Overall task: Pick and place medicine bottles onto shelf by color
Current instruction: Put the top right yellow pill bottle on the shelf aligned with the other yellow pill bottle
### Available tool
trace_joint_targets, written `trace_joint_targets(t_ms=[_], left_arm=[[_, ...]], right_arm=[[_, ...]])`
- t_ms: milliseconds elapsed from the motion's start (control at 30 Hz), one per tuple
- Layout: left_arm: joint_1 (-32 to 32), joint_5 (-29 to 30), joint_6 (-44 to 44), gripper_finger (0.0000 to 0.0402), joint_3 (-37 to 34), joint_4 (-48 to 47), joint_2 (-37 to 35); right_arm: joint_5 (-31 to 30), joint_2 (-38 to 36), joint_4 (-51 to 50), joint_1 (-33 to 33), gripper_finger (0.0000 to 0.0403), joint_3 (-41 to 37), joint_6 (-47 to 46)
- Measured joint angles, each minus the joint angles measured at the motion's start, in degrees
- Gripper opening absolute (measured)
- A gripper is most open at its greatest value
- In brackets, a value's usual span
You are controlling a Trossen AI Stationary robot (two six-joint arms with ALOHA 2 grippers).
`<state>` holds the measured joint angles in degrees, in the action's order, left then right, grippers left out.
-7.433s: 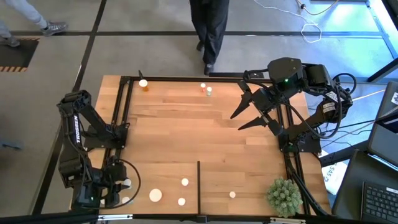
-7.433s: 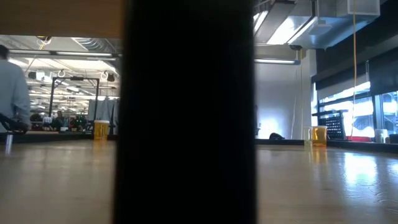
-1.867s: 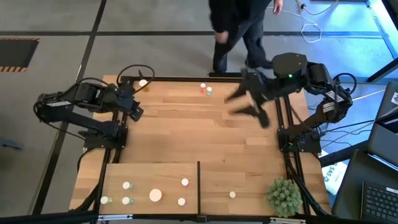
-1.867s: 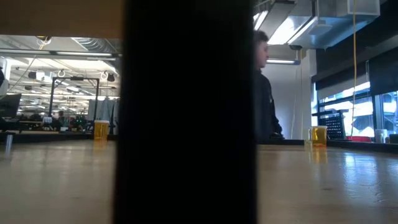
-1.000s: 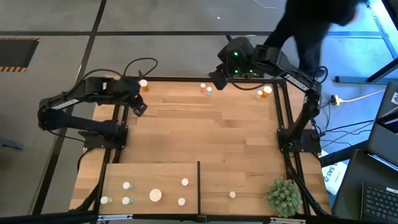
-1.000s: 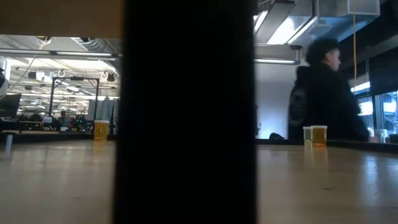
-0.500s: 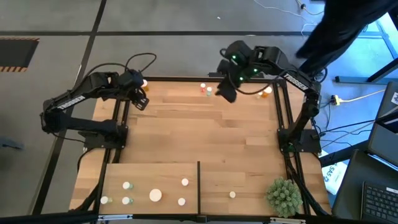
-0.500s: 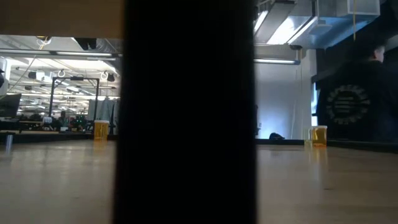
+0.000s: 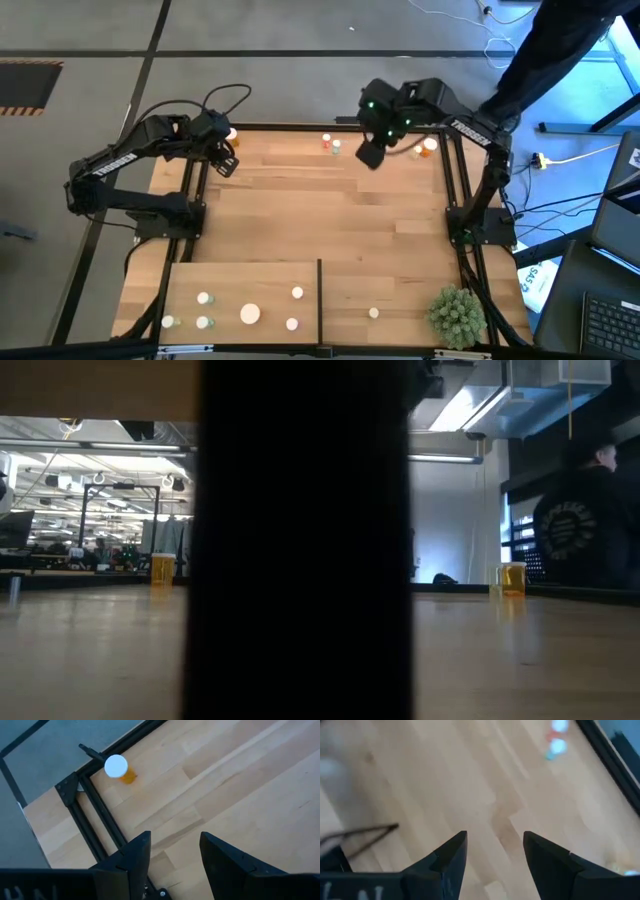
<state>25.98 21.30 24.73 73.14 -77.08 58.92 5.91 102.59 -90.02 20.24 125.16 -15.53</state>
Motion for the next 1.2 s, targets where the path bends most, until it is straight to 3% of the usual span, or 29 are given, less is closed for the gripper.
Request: trace_joint_targets(t_ms=[433, 633, 800, 1033, 1200], left_arm=[[0.0, -0.97, 0.19, 0.0165, 0.0, 0.01, 0.0], [0.0, -1.25, 0.22, 0.0165, 0.0, 0.05, 0.0], [0.0, -1.27, 0.26, 0.0165, 0.0, 1.15, -0.01], [0.0, -1.29, 0.35, 0.0165, 0.0, 3.63, -0.02], [0.0, -1.31, 2.03, 0.0165, 0.0, 4.02, -0.02]], right_arm=[[-1.79, -0.27, 0.16, 14.65, 0.0197, -1.39, -2.15], [-2.18, -2.05, 1.53, 21.23, 0.0197, -15.7, -3.99], [-4.05, -2.49, 4.7, 22.63, 0.0197, -26.76, -5.16], [-13.5, -2.51, 8.87, 22.72, 0.0197, -35.47, -4.94], [-14.01, -2.62, 13.93, 23.0, 0.0197, -39.79, -4.82]])
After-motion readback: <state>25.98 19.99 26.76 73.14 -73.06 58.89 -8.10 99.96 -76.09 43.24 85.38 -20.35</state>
